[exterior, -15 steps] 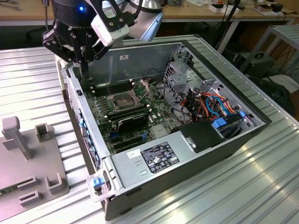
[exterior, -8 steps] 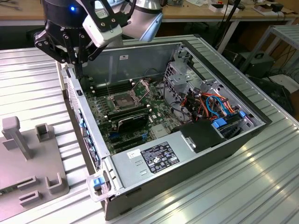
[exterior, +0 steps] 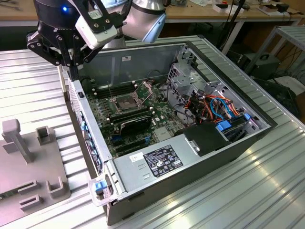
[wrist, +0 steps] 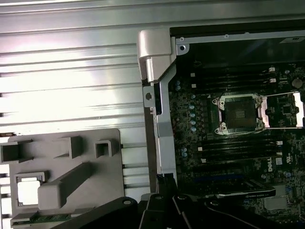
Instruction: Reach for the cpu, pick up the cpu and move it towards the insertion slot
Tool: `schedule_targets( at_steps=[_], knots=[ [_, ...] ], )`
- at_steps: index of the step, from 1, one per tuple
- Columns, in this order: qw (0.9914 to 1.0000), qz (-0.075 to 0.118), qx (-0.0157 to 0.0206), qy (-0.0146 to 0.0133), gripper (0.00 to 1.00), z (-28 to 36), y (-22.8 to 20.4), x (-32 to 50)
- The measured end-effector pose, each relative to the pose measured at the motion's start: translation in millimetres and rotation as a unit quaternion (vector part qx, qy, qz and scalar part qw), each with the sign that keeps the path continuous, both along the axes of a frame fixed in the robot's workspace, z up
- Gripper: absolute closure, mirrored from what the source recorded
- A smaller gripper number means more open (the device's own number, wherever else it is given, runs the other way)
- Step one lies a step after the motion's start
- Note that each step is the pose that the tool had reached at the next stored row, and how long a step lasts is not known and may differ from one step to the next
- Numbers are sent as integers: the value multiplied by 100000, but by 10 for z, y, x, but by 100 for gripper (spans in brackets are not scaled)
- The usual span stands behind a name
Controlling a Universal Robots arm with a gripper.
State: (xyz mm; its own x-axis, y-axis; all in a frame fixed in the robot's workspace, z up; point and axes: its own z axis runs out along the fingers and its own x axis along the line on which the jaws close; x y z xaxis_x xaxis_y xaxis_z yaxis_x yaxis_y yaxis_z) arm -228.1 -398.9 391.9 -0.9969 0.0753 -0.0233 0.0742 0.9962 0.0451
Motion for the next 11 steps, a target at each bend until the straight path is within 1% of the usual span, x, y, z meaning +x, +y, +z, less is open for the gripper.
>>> schedule_targets(
  at_steps=[11],
  knots=[
    [100000, -2, -1, 0, 89, -3, 0, -111]
  ],
)
